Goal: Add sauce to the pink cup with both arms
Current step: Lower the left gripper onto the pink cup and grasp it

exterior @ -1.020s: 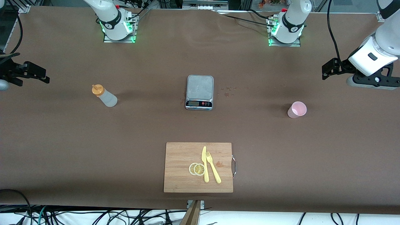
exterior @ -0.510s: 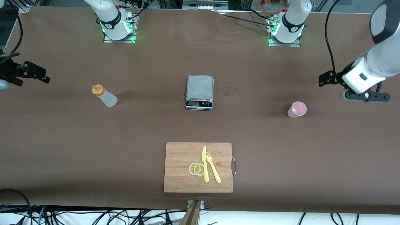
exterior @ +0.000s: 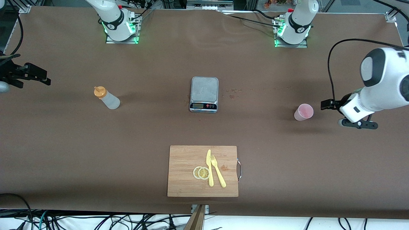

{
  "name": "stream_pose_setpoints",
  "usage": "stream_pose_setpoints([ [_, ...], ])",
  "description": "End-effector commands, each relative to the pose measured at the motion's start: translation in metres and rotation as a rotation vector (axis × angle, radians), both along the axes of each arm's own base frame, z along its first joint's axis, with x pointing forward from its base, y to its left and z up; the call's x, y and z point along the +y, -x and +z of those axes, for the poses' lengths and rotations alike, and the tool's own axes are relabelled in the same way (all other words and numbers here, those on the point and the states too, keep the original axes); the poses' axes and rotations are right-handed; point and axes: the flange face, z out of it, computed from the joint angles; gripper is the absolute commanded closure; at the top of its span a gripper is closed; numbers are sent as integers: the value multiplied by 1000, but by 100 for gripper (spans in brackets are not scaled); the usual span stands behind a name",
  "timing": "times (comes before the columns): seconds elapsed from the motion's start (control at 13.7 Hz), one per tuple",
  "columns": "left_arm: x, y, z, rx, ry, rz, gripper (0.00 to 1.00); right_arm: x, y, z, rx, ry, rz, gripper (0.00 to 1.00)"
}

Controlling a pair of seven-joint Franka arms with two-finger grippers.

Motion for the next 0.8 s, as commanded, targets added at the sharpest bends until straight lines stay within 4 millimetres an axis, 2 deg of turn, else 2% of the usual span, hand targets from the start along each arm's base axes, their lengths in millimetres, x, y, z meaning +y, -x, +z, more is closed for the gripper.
stream_pose_setpoints([
  [0.0, -2, 27, -32, -35, -35, -60, 0, -1, 6, 3, -10, -10, 2, 0],
  [0.22, -6, 49, -83, -98, -39, -87, 1, -1, 5, 2, -10, -10, 9, 0],
  [0.36, -6, 55, -112, -117, -32, -91, 4, -1, 3, 2, -9, -10, 11, 0],
  [0.44, -6, 56, -128, -96, -31, -98, 21, -2, 2, 0, -7, -7, 13, 0],
  [0.51, -6, 56, -137, -90, -27, -97, 53, -3, 1, -3, -1, -2, 13, 0],
  [0.58, -6, 55, -136, -94, -29, -98, 81, -4, 1, -3, -2, -6, 11, 0],
  [0.66, -6, 56, -134, -96, -29, -98, 100, -4, 1, -2, -4, -1, 11, 0],
  [0.73, -5, 54, -133, -99, -30, -97, 100, -5, 1, 1, -7, -3, 10, 0],
])
